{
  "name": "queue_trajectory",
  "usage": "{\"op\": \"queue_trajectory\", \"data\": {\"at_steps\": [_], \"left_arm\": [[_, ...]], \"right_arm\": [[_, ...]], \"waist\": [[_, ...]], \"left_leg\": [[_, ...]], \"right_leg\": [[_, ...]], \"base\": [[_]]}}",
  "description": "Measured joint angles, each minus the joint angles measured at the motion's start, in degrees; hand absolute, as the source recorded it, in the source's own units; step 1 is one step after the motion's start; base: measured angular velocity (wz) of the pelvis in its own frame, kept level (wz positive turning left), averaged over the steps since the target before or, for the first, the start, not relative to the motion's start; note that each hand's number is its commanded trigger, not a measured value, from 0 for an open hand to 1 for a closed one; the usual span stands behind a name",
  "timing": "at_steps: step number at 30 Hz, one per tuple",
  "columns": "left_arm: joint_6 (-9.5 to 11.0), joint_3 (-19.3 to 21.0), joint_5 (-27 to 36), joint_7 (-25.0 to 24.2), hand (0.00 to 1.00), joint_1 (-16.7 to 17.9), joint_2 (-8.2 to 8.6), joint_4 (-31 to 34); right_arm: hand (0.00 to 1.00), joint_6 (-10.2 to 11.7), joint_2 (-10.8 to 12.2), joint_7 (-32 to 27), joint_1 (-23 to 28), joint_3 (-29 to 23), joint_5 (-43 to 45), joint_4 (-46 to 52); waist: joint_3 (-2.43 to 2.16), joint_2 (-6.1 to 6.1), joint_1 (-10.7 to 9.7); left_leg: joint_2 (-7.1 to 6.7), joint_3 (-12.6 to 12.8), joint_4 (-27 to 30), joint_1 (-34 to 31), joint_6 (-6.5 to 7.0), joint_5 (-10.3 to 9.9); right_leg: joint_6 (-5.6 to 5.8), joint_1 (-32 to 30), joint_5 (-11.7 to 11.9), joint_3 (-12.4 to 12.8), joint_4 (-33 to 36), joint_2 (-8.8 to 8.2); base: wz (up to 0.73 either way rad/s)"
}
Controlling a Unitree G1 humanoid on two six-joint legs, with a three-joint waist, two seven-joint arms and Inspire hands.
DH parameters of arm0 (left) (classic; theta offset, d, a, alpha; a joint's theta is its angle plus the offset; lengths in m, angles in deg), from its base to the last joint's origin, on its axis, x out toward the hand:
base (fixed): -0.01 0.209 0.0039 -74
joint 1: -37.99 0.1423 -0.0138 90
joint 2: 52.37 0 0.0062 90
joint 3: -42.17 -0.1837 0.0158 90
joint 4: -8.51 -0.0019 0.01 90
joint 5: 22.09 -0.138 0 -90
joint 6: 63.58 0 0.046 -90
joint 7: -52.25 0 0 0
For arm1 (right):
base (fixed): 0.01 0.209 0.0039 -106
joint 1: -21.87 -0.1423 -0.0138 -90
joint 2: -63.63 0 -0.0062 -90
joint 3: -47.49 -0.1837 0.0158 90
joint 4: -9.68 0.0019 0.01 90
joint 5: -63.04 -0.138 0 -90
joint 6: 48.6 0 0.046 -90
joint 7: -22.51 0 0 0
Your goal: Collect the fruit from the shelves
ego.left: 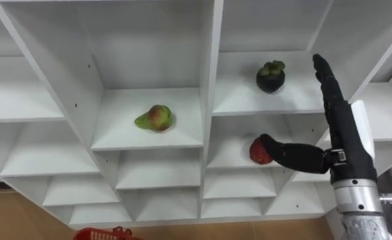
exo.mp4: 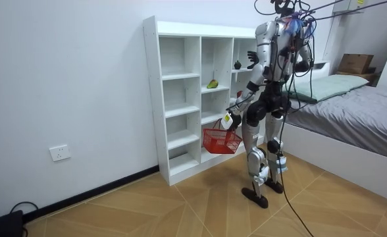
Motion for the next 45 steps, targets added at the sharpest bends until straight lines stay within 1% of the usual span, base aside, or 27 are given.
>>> {"op": "queue_trajectory", "data": {"at_steps": [7, 13, 15, 18, 21, 25, 28, 32, 33, 36, 41, 45], "left_arm": [[-0.3, 0.0, -0.1, -0.2, 1.0, -0.9, 0.02, -0.5], [-0.5, 0.1, 0.0, -0.7, 1.0, -2.0, 0.01, -2.1], [-0.6, 0.1, -0.1, -0.7, 1.0, -1.7, -0.02, -2.1], [-0.8, 0.1, -0.1, -0.6, 1.0, -1.6, -0.32, -2.1], [-1.4, 0.1, -0.2, -0.5, 1.0, -1.2, -0.83, -2.0], [-1.7, 0.0, -0.3, 0.1, 1.0, -1.0, -1.01, -1.9], [-1.8, 0.0, -0.8, 0.6, 1.0, -1.0, -1.01, -1.4], [-1.8, 0.0, -0.8, 0.7, 1.0, -0.9, -0.68, -1.4], [-1.8, 0.1, -0.8, 0.7, 1.0, -1.0, -0.72, -1.4], [-1.9, 0.0, -0.7, 0.6, 1.0, -0.9, -0.71, -1.2], [-2.7, -0.1, -0.7, 1.9, 1.0, -0.5, -0.73, -0.7], [-2.8, -0.1, -0.7, 2.9, 1.0, 0.0, -0.72, 0.0]], "right_arm": [[0.0, 0.0, 0.0, -1.6, -0.5, 0.0, -0.1, 0.0], [0.0, -0.2, -0.8, -2.8, -1.9, 0.0, -2.1, 0.0], [0.0, -0.2, -1.5, -3.3, -2.2, 0.0, -2.5, -0.1], [0.0, -0.2, -1.5, -3.3, -3.0, 0.0, -3.9, -0.5], [0.0, -0.3, -1.5, -3.3, -3.1, 0.0, -6.4, -1.0], [0.0, -0.6, -1.5, -3.3, -3.8, 0.0, -9.7, -3.1], [0.0, -0.7, -1.5, -3.3, -4.0, -0.1, -11.3, -3.6], [0.0, -0.8, -1.6, -3.5, -8.9, -1.4, -11.1, -6.2], [0.0, -0.8, -1.6, -3.9, -10.4, -2.1, -11.1, -6.6], [0.0, -0.8, -1.8, -5.2, -12.7, -2.8, -11.1, -6.9], [0.0, -0.8, -1.8, -7.1, -13.7, -2.7, -11.5, -7.3], [0.0, -0.8, -1.8, -8.3, -13.9, -2.7, -12.0, -9.1]], "waist": [[-0.25, 0.38, 0.4], [-0.28, -0.05, 1.2], [-0.13, -0.41, 1.4], [0.17, -0.99, 1.5], [0.13, -1.39, 1.6], [0.13, -1.44, 1.4], [0.24, -1.19, 1.2], [0.4, -0.95, 1.1], [0.4, -1.02, 1.1], [0.39, -1.3, 1.2], [0.36, -1.78, 1.5], [0.27, -2.32, 1.6]], "left_leg": [[0.03, 0.1, 0.0, -0.1, 0.0, 0.0], [0.02, 0.0, 0.3, -0.9, 0.0, 0.0], [0.02, -0.2, 0.4, -0.9, 0.0, 0.0], [0.02, -0.3, 0.5, -1.0, 0.0, 0.0], [0.01, -0.4, 0.5, -0.9, 0.0, 0.0], [-0.01, -0.9, 0.5, -0.9, 0.01, 0.0], [-0.04, -1.8, 0.6, -0.9, 0.0, 0.0], [-0.1, -1.9, 0.7, -0.9, -0.03, 0.1], [-0.09, -2.0, 0.7, -1.0, -0.05, 0.1], [-0.01, -2.2, 0.7, -1.0, -0.13, 0.1], [0.0, -2.4, 0.7, -0.9, -0.14, 0.1], [-0.02, -2.4, 0.7, -0.8, -0.13, 0.1]], "right_leg": [[0.0, -0.2, 0.0, 0.1, 0.0, 0.06], [-0.05, -0.7, 0.0, -0.2, 0.1, -0.02], [-0.04, -0.7, 0.0, -0.3, 0.0, -0.04], [-0.05, -0.6, 0.0, -0.4, 0.0, -0.05], [-0.04, -0.4, 0.0, -0.6, 0.0, -0.11], [-0.04, -0.2, 0.0, -1.1, -0.1, -0.19], [-0.04, 0.2, 0.0, -1.8, -0.2, -0.23], [-0.04, 0.2, 0.0, -2.1, -0.2, -0.31], [-0.04, 0.2, 0.0, -2.4, -0.2, -0.32], [-0.04, 0.3, 0.0, -3.1, -0.2, -0.33], [-0.04, 0.4, 0.0, -3.6, -0.2, -0.35], [-0.04, 0.4, 0.0, -3.8, -0.2, -0.39]], "base": [[0.0], [0.02], [0.0], [0.01], [0.01], [0.07], [0.13], [0.01], [0.05], [0.05], [0.03], [0.0]]}}
